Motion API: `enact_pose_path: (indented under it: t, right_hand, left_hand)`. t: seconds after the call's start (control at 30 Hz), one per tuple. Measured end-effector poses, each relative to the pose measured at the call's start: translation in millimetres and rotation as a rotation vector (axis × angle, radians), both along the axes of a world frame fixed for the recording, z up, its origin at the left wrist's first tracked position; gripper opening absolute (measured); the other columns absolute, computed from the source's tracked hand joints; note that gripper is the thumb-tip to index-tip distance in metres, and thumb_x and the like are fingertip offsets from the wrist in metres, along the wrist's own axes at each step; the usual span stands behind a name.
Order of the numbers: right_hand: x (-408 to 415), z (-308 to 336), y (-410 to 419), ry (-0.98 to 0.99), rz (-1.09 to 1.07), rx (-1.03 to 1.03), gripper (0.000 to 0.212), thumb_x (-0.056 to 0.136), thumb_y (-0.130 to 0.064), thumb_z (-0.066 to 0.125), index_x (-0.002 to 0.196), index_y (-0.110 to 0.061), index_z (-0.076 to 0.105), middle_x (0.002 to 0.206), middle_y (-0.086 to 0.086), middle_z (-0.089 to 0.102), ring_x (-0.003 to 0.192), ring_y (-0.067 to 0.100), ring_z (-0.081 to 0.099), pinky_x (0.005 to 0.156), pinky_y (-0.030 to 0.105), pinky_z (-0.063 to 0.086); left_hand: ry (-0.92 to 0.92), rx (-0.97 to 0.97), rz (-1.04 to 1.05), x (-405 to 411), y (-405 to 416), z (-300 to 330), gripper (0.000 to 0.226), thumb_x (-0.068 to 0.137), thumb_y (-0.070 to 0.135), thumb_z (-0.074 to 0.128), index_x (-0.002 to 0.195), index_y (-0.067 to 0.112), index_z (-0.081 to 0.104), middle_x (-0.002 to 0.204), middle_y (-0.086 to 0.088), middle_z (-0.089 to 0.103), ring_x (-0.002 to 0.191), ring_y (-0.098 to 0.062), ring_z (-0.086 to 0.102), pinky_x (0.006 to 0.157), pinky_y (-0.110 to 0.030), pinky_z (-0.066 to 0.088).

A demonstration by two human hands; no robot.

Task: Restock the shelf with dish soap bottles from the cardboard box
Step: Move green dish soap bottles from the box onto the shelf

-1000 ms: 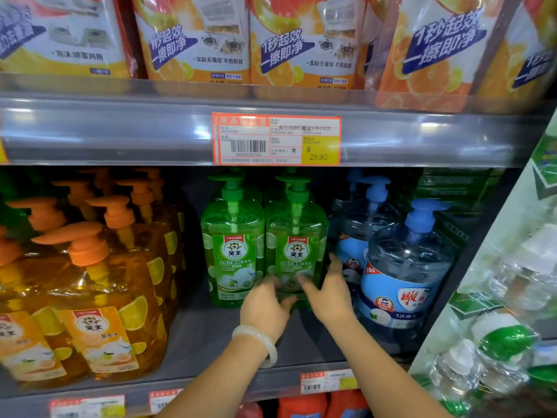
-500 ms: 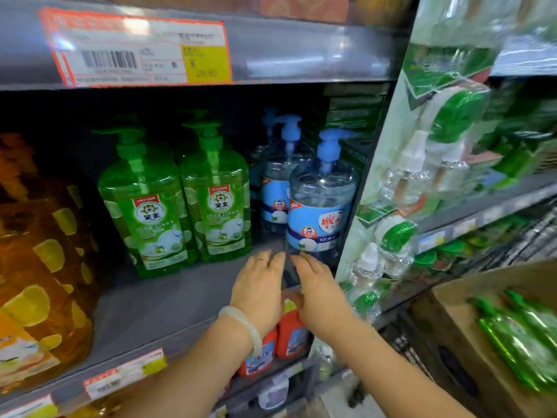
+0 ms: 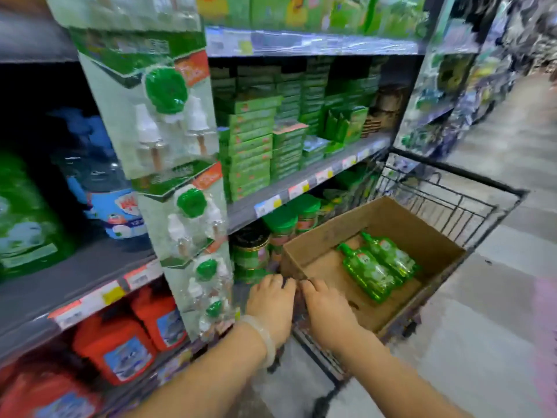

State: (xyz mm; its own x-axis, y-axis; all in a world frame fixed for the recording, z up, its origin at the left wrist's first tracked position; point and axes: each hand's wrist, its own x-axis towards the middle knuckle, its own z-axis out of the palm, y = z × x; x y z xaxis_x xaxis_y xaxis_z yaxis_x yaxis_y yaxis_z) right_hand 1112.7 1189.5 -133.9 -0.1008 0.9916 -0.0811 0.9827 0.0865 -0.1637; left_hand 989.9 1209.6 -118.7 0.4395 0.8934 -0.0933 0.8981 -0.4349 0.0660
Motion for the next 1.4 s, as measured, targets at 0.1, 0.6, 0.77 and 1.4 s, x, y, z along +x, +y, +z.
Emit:
enact_pose_path:
  t: [0.1,0.6,0.77,1.4]
  right_hand:
    - [77.0,-4.4,-24.7,-0.024,-0.093,0.005,0.052,0.087,-0.027,0.054,0.134,-0.014,0.035,0.137,0.007,0.040,0.126,0.029,0.039,0.102,0.037,0.037]
    - [297.8,-34.0,-20.4,0.024,-0.345,-0.105,0.055,0.085,-0.012,0.056,0.135,-0.013,0.033,0.141,0.010,0.037,0.132,0.031,0.033,0.107,0.037,0.033]
    - [351.2,-35.5,52.1,0.015,-0.323,-0.142,0.056,0.083,-0.013,0.060,0.133,-0.011,0.034,0.135,0.010,0.040,0.129,0.032,0.035,0.106,0.040,0.034]
    - [451.0,-166.0,279.5,0.125,-0.113,-0.602,0.070,0.089,-0.029,0.058,0.144,-0.008,0.021,0.143,0.013,0.037,0.129,0.031,0.040,0.107,0.039,0.035]
  left_hand:
    - [0.033,-0.027,-0.028,69.2,-12.1,-15.0,0.054,0.086,0.022,0.058,0.135,0.011,0.035,0.140,-0.011,0.037,0.131,-0.030,0.034,0.105,-0.038,0.034]
    - [0.048,-0.145,-0.153,301.0,22.6,-55.0,0.047,0.086,0.018,0.057,0.129,0.012,0.039,0.136,-0.009,0.040,0.130,-0.029,0.034,0.101,-0.037,0.035]
    - [0.042,-0.156,-0.127,353.5,93.3,-68.6,0.053,0.086,0.023,0.059,0.134,0.013,0.037,0.139,-0.010,0.040,0.133,-0.028,0.033,0.106,-0.037,0.034]
    - [0.005,-0.641,0.359,410.7,251.4,-197.5,0.065,0.082,0.034,0.063,0.138,0.016,0.035,0.142,-0.010,0.036,0.133,-0.029,0.035,0.108,-0.038,0.034]
